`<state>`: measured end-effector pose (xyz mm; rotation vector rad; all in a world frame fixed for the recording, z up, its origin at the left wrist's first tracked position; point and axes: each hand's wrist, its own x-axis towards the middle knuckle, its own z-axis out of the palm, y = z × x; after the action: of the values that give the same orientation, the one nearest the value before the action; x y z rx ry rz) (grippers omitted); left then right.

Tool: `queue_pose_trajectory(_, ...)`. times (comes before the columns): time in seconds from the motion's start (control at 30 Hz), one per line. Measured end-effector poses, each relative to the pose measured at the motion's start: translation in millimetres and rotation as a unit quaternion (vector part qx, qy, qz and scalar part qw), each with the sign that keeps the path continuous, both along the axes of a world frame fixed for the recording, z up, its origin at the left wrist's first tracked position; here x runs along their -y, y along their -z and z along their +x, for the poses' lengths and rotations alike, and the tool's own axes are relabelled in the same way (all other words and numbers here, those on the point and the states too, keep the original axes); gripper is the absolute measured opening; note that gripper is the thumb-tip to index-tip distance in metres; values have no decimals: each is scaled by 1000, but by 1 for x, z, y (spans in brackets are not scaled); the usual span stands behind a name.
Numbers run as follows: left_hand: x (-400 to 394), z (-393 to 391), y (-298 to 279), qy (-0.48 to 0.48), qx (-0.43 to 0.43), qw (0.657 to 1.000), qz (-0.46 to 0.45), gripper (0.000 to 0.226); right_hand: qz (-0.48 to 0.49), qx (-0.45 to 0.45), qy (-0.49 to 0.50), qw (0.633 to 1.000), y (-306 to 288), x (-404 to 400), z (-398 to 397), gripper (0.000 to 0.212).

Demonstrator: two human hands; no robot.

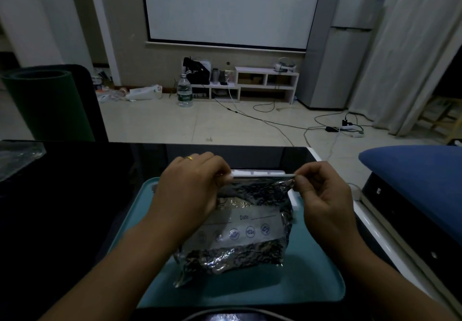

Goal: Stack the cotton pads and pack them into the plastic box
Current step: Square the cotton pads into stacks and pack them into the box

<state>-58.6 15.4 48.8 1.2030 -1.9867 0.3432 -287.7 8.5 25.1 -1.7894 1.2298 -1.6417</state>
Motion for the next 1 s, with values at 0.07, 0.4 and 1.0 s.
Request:
queue_pose_trajectory(0.07, -1, 9, 1, -4, -14, 1000, 14, 17, 0, 2, 7, 1000, -1, 0, -3, 22)
queue_pose_trajectory(0.4, -7, 44, 5, -45, -122, 987, 94, 8, 35, 50, 53, 997, -5, 8, -24, 20)
queue_pose_trajectory(1.0, -13, 4, 72, -105, -76, 987, 89, 41, 171, -61, 175, 968, 41, 29, 3, 11)
